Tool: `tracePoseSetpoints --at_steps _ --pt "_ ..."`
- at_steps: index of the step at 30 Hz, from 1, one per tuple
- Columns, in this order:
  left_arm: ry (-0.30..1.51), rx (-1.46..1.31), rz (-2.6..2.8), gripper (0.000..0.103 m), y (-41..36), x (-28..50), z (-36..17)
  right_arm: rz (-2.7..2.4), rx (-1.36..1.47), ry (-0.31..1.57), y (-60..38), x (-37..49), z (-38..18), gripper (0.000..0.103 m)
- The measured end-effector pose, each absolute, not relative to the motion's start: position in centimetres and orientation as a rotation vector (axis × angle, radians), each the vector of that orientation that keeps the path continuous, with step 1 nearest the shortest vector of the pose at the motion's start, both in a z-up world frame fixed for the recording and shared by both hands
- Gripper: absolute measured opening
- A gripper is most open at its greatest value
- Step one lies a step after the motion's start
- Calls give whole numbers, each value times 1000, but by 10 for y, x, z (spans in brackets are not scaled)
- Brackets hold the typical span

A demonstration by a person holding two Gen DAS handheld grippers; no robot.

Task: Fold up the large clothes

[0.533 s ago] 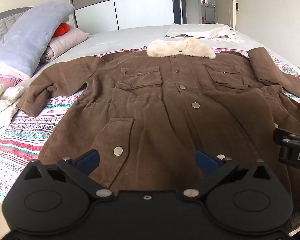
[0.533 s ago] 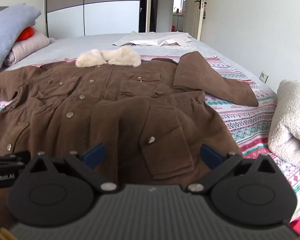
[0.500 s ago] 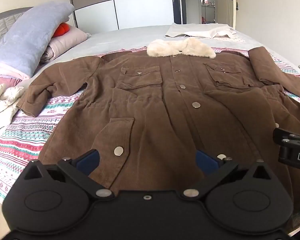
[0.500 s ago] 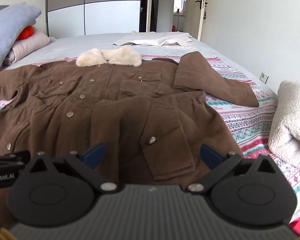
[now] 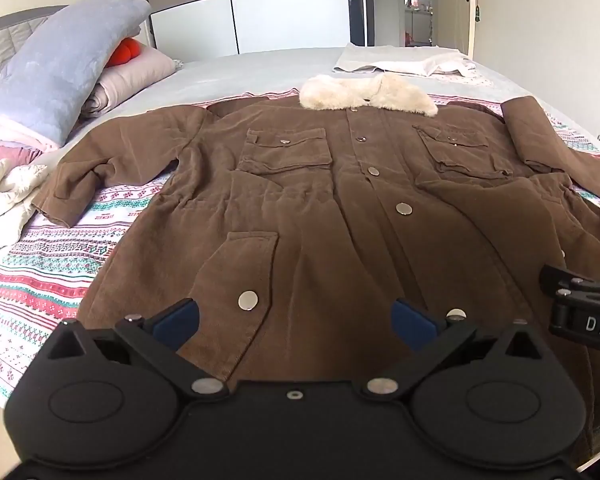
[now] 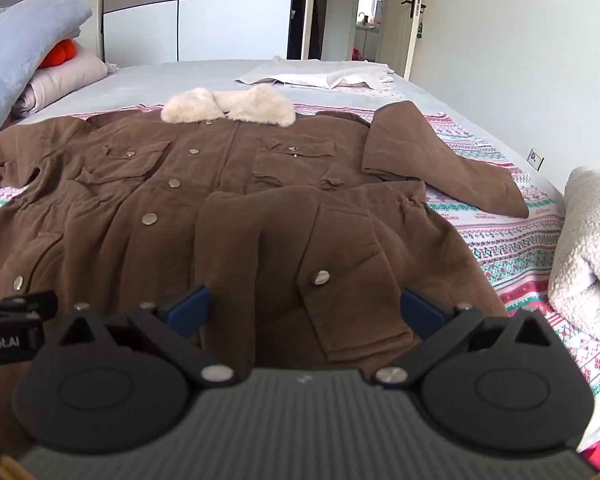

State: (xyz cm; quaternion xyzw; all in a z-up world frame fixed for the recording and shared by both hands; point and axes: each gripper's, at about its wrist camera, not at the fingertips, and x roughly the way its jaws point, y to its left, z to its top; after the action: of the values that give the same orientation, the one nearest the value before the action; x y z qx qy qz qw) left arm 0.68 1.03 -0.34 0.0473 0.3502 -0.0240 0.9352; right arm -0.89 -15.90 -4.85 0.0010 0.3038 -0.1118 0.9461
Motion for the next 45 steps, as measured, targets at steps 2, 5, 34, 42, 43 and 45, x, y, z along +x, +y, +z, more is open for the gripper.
tracePoseSetpoints --at_steps 2,5,34,42,43,45 --pt "714 95 -48 103 10 6 -3 -226 1 619 -159 -8 -50 103" --pt "714 96 -47 103 11 6 -3 -226 -1 619 -158 -10 -48 103" --pt "699 128 -51 103 12 5 -6 -234 -5 627 -158 -8 -51 103" --pt "699 127 -45 103 13 6 -7 -233 -13 634 -156 -6 -51 103" --pt "699 128 -44 103 14 7 -7 -233 -13 634 -156 -6 -51 103" --pt "699 126 -37 103 15 8 -8 -233 -12 635 -156 -6 -52 103"
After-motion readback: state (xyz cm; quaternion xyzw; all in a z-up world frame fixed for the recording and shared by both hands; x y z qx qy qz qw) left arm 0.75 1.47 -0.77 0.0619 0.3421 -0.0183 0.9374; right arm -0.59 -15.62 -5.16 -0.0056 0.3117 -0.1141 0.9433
